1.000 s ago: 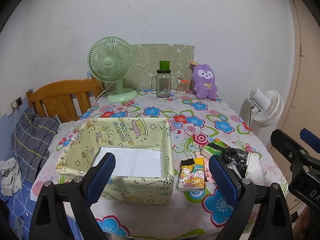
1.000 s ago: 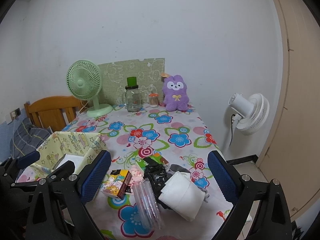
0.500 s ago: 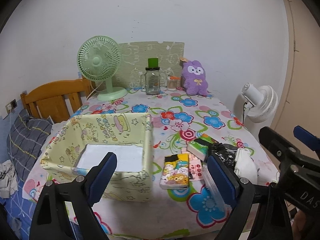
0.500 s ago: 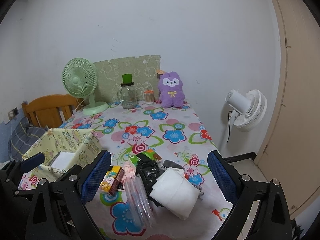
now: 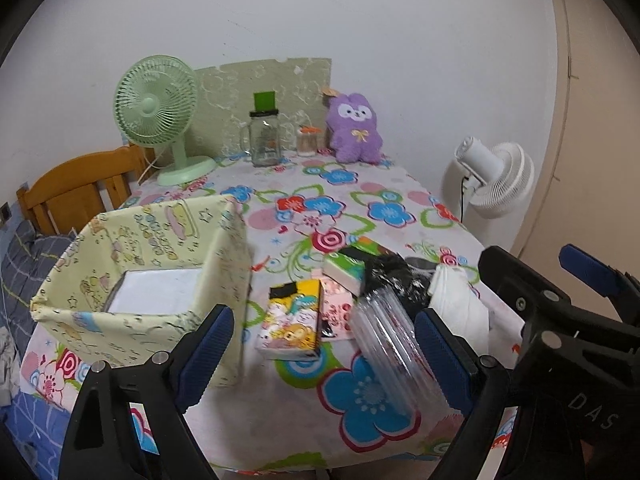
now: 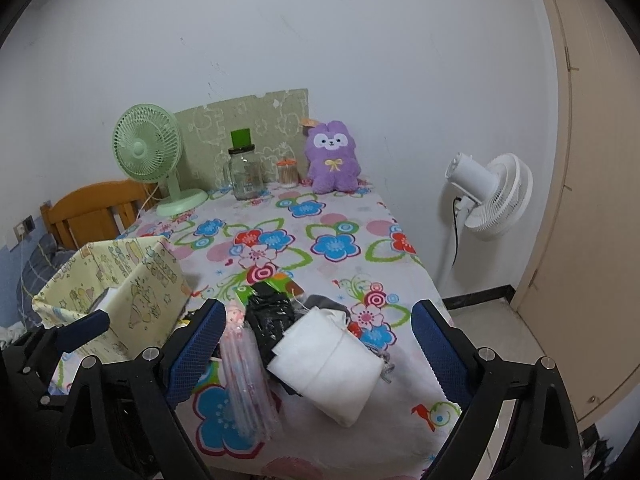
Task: Organize soft objects
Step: 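Move the right gripper to the folded white cloth while the left gripper approaches the clear plastic tube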
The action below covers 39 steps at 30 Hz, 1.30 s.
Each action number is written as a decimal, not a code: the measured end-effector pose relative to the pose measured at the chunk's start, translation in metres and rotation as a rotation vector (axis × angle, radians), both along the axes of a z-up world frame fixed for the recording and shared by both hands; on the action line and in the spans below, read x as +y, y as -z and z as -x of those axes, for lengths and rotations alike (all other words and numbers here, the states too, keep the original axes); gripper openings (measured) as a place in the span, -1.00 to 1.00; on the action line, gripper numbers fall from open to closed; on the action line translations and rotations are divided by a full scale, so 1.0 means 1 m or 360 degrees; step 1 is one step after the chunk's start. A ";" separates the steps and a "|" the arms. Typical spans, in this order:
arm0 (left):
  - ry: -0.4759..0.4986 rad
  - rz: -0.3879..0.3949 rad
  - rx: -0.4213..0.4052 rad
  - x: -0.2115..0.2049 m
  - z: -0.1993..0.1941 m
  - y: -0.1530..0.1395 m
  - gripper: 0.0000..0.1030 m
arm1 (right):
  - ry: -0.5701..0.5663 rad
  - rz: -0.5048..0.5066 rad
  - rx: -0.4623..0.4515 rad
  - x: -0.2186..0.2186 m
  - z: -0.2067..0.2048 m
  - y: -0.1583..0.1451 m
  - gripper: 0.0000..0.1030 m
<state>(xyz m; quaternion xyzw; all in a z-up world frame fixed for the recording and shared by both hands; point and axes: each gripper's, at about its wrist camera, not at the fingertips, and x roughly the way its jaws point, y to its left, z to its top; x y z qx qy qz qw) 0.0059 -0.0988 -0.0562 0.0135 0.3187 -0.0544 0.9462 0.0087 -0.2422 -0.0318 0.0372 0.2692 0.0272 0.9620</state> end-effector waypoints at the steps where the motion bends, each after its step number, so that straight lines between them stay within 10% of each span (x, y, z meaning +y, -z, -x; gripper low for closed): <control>1: 0.0003 -0.0004 0.0010 -0.002 -0.001 0.002 0.81 | -0.0004 -0.0005 0.0009 -0.001 -0.001 0.003 0.85; 20: 0.0055 -0.0057 0.0198 -0.035 -0.022 0.043 0.66 | -0.0073 -0.0044 0.0166 -0.011 -0.021 0.042 0.84; 39: 0.0108 -0.0047 0.0293 -0.051 -0.030 0.065 -0.02 | -0.0131 -0.0081 0.0370 -0.008 -0.051 0.077 0.77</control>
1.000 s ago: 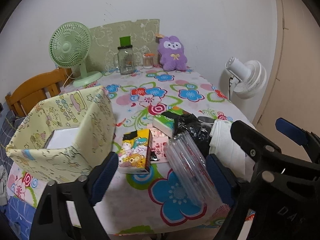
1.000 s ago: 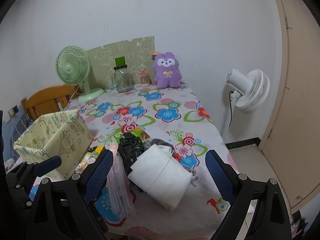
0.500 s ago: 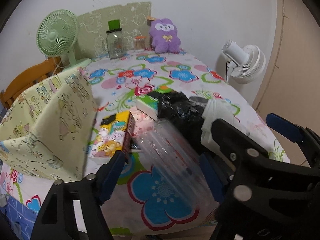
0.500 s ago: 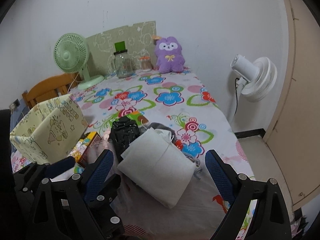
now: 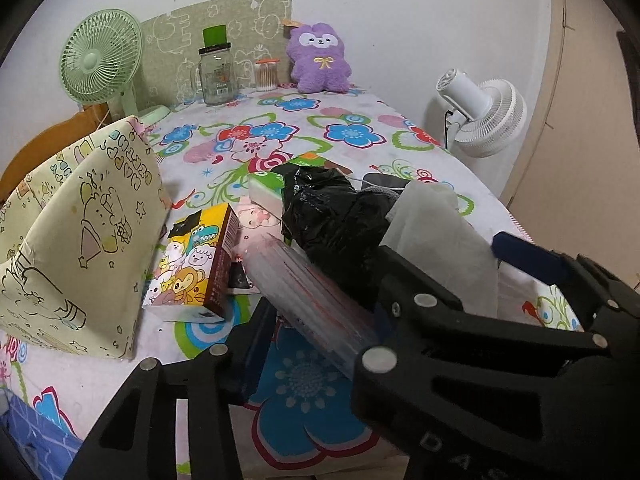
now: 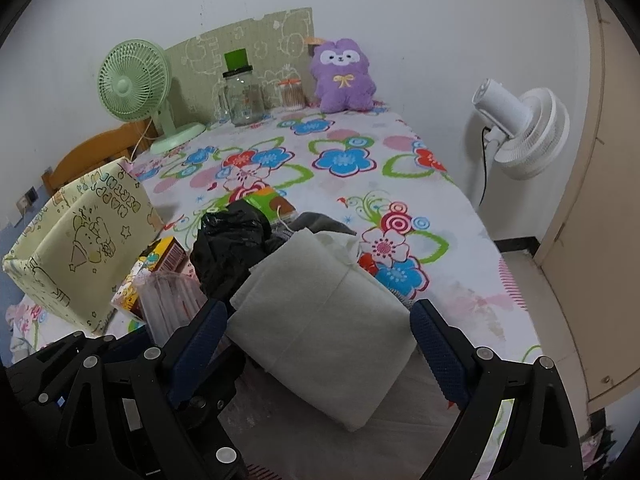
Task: Organize soft objects
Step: 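Move the right gripper to the folded white cloth while the left gripper approaches the clear plastic tube, then close the right gripper on the white cloth while the left gripper grasps the clear tube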
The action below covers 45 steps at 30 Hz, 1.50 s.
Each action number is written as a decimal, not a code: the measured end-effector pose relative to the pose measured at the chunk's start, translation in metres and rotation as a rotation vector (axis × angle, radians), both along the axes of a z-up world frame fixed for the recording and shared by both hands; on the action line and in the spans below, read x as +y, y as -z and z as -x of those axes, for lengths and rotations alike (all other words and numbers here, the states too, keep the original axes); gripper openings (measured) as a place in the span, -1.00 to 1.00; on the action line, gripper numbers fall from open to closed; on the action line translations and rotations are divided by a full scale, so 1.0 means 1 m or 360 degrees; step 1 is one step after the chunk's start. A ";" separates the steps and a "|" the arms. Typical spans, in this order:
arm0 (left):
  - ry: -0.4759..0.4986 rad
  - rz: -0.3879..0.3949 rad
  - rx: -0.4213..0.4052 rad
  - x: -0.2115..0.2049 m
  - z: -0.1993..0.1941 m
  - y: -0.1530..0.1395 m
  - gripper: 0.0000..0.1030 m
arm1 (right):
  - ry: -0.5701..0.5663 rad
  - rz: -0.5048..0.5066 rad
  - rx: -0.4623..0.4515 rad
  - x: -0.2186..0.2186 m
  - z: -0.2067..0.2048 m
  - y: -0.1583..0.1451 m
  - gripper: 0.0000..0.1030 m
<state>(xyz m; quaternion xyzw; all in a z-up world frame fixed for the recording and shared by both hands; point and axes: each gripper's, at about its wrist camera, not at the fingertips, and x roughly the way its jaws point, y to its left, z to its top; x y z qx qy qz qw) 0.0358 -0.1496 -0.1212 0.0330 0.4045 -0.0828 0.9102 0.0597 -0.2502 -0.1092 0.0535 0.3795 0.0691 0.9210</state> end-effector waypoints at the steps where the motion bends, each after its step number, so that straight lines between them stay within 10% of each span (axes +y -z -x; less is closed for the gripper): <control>1: -0.0001 -0.0005 -0.0004 0.000 0.000 0.000 -0.06 | -0.0002 -0.0009 0.0006 -0.001 -0.001 0.001 0.76; 18: 0.0013 -0.0044 -0.0021 -0.002 -0.003 -0.009 -0.53 | -0.0025 -0.0069 0.0026 -0.001 -0.002 -0.003 -0.34; 45: 0.0008 -0.0015 -0.0142 0.017 -0.009 -0.061 -0.66 | -0.0006 -0.0028 -0.0123 0.013 -0.001 -0.063 -0.42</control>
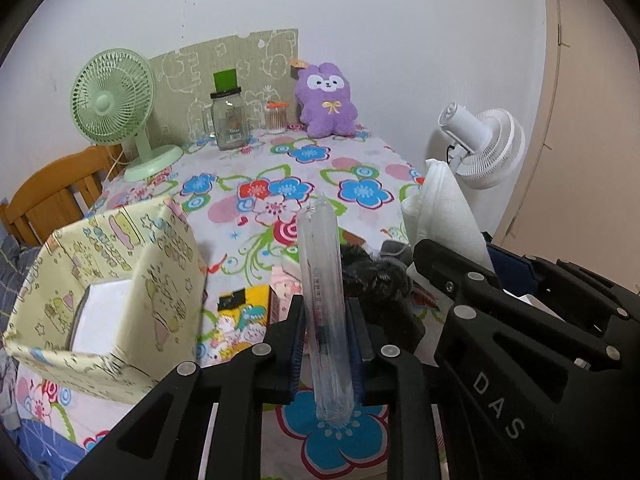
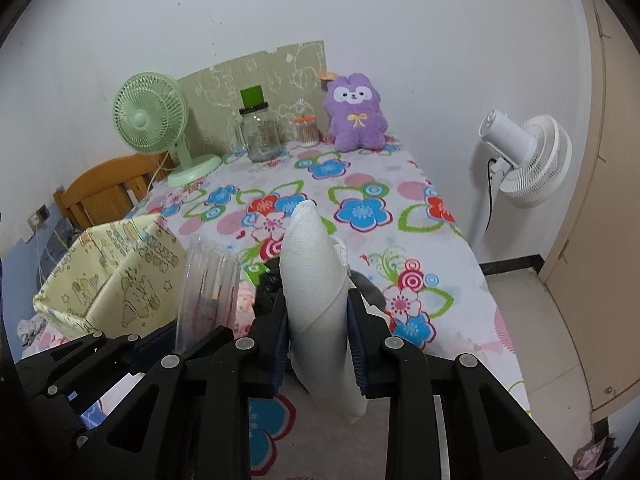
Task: Organize soft objects
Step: 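Close the right gripper on the white cloth while the left gripper grasps the clear tube, then carry the white cloth in the right gripper while the left gripper carries the tube over the fabric box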
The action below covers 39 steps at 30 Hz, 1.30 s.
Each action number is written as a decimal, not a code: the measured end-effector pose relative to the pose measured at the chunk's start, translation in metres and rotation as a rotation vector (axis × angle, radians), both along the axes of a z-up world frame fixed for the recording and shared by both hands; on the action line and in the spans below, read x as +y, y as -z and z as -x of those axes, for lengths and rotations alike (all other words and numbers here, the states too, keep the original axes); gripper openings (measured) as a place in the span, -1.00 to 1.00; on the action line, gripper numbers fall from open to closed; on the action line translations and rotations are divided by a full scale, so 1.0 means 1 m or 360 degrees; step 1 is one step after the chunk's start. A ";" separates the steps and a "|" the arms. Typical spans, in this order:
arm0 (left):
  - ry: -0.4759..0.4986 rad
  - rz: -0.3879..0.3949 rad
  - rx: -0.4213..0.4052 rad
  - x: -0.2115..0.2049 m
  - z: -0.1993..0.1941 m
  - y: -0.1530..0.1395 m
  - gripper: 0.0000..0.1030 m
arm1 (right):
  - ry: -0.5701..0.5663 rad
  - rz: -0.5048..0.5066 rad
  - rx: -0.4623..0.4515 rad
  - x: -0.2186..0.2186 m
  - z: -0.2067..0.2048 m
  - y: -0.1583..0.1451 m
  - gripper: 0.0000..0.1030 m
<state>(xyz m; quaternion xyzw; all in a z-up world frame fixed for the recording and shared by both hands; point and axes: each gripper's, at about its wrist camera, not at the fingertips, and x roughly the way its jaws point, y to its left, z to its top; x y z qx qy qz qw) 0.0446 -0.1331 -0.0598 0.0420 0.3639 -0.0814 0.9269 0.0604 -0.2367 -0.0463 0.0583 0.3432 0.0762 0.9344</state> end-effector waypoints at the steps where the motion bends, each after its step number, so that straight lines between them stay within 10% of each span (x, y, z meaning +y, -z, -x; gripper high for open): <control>1: -0.0001 0.0002 -0.0009 0.001 0.000 -0.003 -0.66 | 0.0000 0.0000 -0.0008 0.001 0.000 -0.003 -0.42; 39: -0.0038 0.0022 -0.0140 0.065 -0.005 -0.065 -0.64 | -0.0095 0.0054 -0.0107 0.067 -0.008 -0.072 -0.41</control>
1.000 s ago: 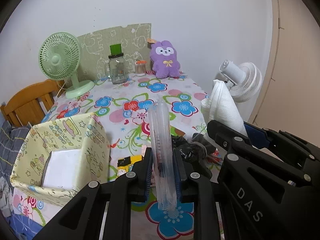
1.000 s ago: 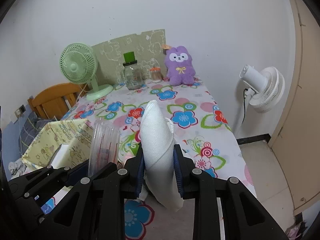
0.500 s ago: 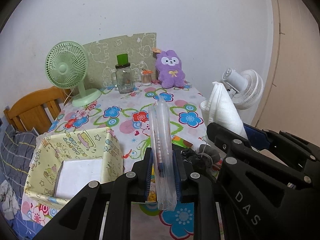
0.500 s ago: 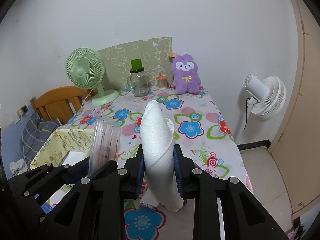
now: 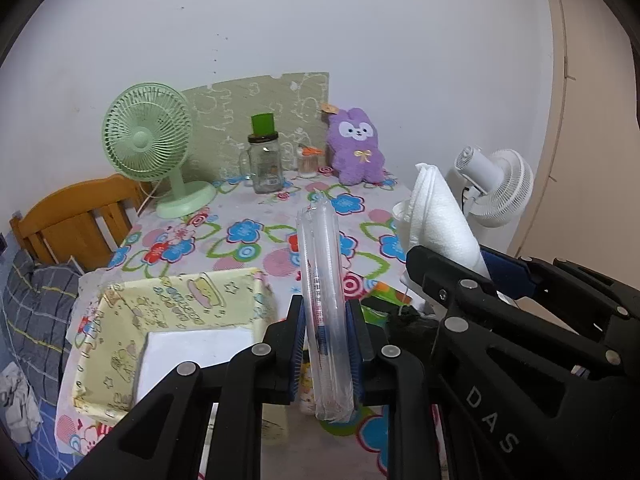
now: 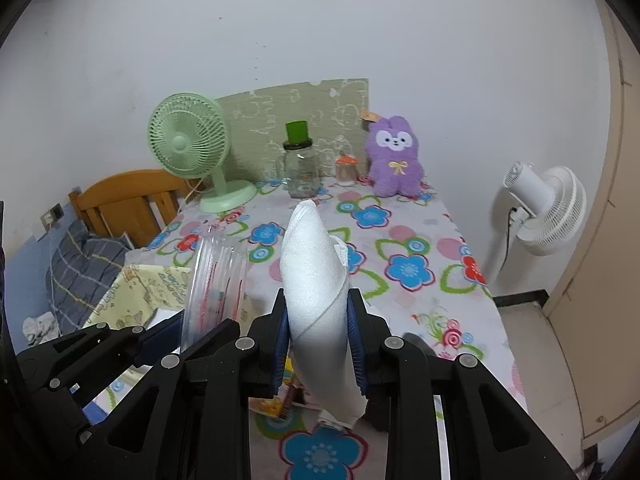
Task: Organize soft objects
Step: 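Carry the white cloth in the right gripper while the left gripper carries the tube over the fabric box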
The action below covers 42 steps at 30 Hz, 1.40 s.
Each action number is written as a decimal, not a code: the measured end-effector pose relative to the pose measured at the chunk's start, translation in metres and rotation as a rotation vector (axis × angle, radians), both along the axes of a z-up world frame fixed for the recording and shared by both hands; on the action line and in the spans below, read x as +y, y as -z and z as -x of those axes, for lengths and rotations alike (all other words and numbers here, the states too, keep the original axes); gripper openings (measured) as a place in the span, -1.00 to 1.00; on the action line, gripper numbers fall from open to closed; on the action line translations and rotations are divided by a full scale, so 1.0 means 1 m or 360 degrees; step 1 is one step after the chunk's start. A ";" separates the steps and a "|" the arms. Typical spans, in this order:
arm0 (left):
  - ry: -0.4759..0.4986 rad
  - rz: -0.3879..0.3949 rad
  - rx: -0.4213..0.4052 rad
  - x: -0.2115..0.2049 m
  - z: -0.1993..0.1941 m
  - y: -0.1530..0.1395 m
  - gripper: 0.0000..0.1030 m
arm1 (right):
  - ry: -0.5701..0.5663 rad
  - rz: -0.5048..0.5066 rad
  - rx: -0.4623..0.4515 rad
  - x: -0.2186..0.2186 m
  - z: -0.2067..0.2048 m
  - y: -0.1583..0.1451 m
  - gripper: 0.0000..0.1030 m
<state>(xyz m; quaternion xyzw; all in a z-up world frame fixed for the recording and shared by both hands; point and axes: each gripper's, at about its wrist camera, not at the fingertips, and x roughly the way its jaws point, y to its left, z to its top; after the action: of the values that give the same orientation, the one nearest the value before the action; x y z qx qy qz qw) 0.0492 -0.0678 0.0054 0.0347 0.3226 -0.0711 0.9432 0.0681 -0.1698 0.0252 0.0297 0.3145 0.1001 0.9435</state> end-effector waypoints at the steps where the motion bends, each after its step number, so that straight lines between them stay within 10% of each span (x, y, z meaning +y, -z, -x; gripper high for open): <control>1: -0.0007 -0.0002 -0.0002 0.003 -0.001 -0.001 -0.62 | -0.0008 0.0008 -0.0004 0.004 -0.002 -0.001 -0.41; 42: -0.0276 -0.0009 0.0146 0.132 -0.039 0.036 -0.58 | -0.0381 0.0049 0.0157 0.144 -0.056 0.031 -0.41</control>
<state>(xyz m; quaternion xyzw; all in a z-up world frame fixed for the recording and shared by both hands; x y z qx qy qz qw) 0.0879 0.0640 -0.0308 0.0060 0.3675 0.0102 0.9299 0.1238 -0.0257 -0.0058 -0.0178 0.3632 0.2057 0.9086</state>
